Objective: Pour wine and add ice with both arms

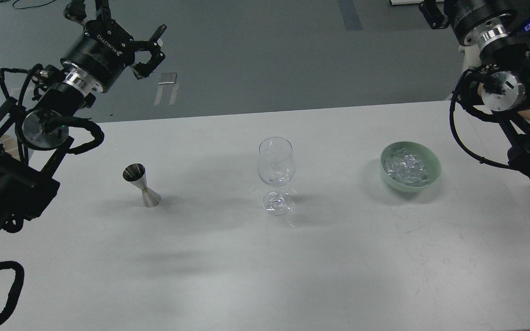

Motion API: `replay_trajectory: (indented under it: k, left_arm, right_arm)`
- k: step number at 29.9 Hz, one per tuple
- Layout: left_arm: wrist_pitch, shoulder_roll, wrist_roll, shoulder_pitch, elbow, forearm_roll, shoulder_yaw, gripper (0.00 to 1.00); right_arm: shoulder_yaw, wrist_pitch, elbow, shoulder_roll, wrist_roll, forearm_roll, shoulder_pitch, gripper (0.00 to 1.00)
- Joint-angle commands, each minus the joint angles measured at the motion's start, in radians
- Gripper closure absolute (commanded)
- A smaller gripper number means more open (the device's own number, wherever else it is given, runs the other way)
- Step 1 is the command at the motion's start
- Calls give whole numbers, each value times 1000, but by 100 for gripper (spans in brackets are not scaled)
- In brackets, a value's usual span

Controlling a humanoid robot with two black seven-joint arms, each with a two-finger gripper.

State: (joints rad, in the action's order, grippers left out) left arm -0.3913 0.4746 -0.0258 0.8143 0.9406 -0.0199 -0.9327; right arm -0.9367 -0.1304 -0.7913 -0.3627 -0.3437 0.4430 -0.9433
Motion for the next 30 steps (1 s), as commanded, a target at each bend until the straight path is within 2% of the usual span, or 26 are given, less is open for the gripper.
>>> replay_trajectory:
  k: [1, 4, 8, 13, 16, 17, 25, 30]
  left_arm:
    - [-3, -2, 7, 2, -20, 0, 3, 1]
    - [-1, -7, 32, -3, -31, 0, 2, 1]
    - [-11, 1, 33, -6, -36, -3, 2, 1]
    - [-67, 21, 32, -14, -36, -5, -12, 1]
    - [-40, 24, 21, -24, -40, -6, -12, 1]
    - [-28, 21, 30, -24, -40, -11, -14, 1]
    - [-34, 18, 23, -26, -36, -6, -15, 1]
    - [29, 1, 24, -29, -80, 0, -14, 1]
  right_arm:
    - [-1, -9, 20, -1, 0, 0, 1, 0]
    - [-1, -17, 21, -1, 0, 0, 1, 0]
    - [-1, -17, 21, -1, 0, 0, 3, 0]
    - [-4, -15, 49, -1, 0, 0, -5, 0]
    - [-4, 5, 57, 10, -1, 0, -2, 0]
    - [-7, 14, 63, 16, -1, 0, 1, 0]
    - [1, 14, 69, 25, 6, -1, 1, 0]
    - [4, 18, 70, 22, 11, -3, 11, 0]
